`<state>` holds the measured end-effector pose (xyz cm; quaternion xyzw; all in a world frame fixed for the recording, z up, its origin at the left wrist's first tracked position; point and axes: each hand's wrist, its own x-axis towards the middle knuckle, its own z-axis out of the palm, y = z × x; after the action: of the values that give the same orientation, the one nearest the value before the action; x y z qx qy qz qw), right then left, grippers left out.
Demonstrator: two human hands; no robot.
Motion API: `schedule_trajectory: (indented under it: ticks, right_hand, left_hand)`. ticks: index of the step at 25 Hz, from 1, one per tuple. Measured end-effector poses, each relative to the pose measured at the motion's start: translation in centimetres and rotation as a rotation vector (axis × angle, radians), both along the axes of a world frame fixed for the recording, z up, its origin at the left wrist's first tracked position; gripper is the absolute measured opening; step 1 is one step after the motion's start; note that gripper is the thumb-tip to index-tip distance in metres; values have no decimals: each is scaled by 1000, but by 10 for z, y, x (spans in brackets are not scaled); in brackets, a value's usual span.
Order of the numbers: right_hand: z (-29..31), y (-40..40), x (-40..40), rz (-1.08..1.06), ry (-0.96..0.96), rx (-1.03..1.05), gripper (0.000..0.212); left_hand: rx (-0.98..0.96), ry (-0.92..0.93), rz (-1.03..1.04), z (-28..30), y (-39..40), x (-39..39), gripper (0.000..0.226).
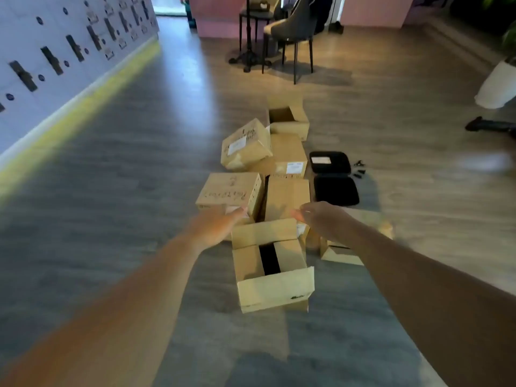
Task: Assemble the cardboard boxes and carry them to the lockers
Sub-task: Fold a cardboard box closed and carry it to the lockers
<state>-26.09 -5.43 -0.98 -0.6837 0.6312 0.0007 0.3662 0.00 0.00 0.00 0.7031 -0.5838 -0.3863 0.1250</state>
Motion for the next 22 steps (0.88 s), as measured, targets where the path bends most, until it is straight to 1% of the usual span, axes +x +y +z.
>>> schedule_trajectory:
  ticks: [1, 2, 4, 7, 11, 13, 14, 16, 17, 19, 20, 21, 22]
  right_hand:
    - [-31, -3, -4, 1, -21, 10, 56]
    - [-66, -12, -10, 7, -31, 28, 55]
    - [-142, -19, -23, 17, 11, 54, 62]
    - [-242, -25, -38, -47, 5, 68, 84]
    - [-352, -36, -54, -130, -15, 43, 86]
    - [-393, -36, -59, -138, -32, 8, 81]
    - [-405, -35, -63, -166, -60, -1, 74]
    - [-429, -33, -70, -215, -178, -28, 56]
    - [-439, -31, -74, -234, -245, -47, 55]
    - [-461, -31, -79, -332, -346, -60, 80]
    - [-472, -28, -80, -367, -355, -52, 82]
    - [-482, -24, -80, -381, -398, -44, 75]
    - [-491, -20, -81, -380, -399, -22, 66]
  left_hand:
    - [33, -7, -4, -28, -1, -6, 60]
    - [61, -12, -6, -60, -6, -9, 59]
    - [136, -42, -30, -132, -11, -10, 60]
    - [139, -72, 34, -230, -20, -6, 59]
    - [134, -143, 83, -344, -27, 5, 66]
    - [138, -159, 118, -388, -26, 9, 66]
    - [135, -142, 132, -407, -26, 10, 59]
    - [125, -81, 189, -438, -28, 12, 47]
    - [123, -42, 216, -453, -30, 13, 47]
    - [150, 32, 291, -476, -32, 15, 51]
    - [166, 99, 359, -485, -30, 15, 49]
    - [183, 194, 426, -490, -26, 14, 47]
    - [190, 300, 488, -496, -22, 14, 47]
